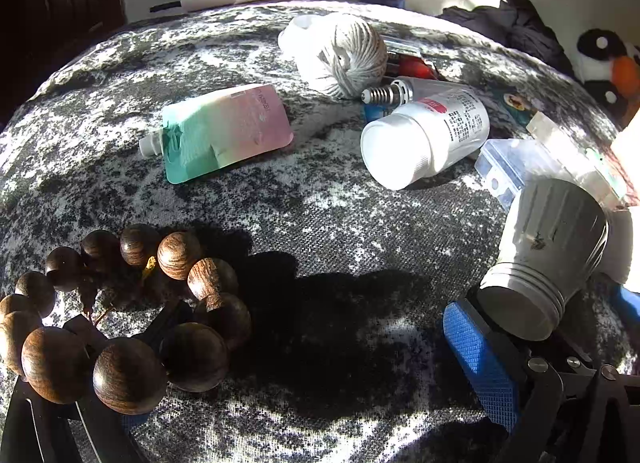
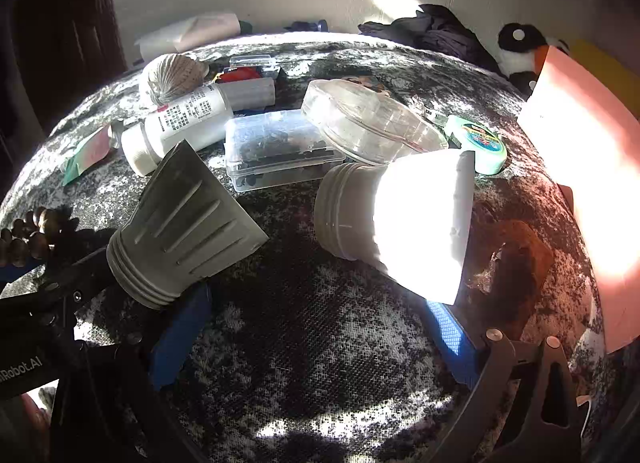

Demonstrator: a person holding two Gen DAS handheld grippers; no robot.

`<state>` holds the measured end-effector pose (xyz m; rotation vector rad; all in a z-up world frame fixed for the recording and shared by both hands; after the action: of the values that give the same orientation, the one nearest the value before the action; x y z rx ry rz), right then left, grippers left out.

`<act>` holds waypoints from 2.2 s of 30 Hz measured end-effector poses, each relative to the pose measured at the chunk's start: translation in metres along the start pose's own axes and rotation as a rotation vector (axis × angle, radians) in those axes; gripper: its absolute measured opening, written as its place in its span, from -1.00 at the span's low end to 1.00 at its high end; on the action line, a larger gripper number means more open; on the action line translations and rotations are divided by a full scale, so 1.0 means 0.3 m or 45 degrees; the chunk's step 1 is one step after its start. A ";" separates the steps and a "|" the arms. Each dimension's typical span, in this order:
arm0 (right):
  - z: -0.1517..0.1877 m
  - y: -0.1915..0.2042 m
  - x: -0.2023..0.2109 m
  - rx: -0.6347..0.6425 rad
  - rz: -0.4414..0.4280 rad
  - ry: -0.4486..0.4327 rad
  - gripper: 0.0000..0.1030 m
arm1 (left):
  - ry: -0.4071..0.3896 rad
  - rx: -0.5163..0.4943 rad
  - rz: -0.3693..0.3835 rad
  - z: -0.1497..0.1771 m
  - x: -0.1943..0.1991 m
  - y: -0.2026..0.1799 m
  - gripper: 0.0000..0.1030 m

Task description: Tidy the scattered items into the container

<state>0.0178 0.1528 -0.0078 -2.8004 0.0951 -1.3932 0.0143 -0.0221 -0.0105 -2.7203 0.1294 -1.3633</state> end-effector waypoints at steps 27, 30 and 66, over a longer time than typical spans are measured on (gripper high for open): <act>0.072 -0.086 0.244 -0.223 -0.111 0.055 1.00 | -0.099 -0.084 -0.112 0.132 0.306 -0.085 1.00; 0.098 -0.155 0.411 -0.249 -0.029 -0.084 1.00 | -0.187 -0.127 -0.075 0.113 0.402 -0.129 1.00; 0.273 -0.563 1.064 -0.379 0.446 -0.526 1.00 | -0.366 -0.421 0.153 0.138 0.735 -0.590 1.00</act>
<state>0.2834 0.3009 0.2033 -3.0311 0.7982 -0.7643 0.1848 0.1292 0.1617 -3.0801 0.5279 -0.9806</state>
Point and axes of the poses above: each gripper's, at about its wrist camera, not at the fingertips, and x roughly against the way its jaws point, y to its left, z to its underside, the point moved 1 cm from there along -x, roughly the way its jaws point, and after that the axes turned 1 degree about x, right-handed, at the moved point
